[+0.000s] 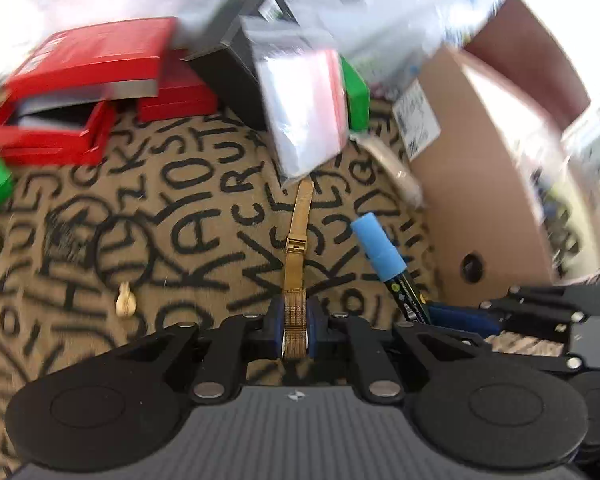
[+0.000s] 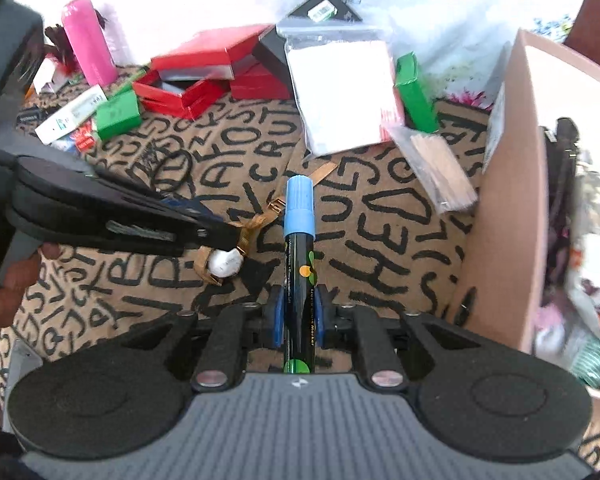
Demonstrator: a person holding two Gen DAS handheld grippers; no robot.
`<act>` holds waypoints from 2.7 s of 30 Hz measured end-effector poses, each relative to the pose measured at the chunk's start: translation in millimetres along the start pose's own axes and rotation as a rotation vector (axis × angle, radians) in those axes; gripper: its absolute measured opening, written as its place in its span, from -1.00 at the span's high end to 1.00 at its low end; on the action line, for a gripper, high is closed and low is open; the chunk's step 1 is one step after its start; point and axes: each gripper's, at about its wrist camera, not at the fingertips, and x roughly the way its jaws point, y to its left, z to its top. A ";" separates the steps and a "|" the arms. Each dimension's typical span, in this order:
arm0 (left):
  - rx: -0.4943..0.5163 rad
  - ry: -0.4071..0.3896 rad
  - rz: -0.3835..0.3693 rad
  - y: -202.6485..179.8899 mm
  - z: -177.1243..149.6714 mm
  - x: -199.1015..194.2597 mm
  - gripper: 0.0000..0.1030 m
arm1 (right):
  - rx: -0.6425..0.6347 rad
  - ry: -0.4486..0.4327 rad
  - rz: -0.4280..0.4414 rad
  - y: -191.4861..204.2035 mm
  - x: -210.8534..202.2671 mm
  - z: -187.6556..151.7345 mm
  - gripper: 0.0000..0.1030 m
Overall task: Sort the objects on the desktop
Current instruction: 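Carry the strap with the left tool while the right tool carries the marker over the white box, then open both tools to drop the strap and marker into the white box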
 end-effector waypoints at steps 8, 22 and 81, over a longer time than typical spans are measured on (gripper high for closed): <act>-0.038 -0.102 -0.026 -9.8 -3.8 -53.3 0.81 | 0.042 -0.120 0.007 -2.1 -49.7 -0.8 0.74; 0.061 -0.306 -0.091 -71.1 28.7 -135.5 0.81 | 0.074 -0.336 -0.032 -20.7 -130.0 -0.3 0.74; 0.135 -0.147 -0.120 -236.7 106.7 9.9 -1.00 | 0.335 -0.312 -0.376 -232.7 -131.4 -44.9 -0.63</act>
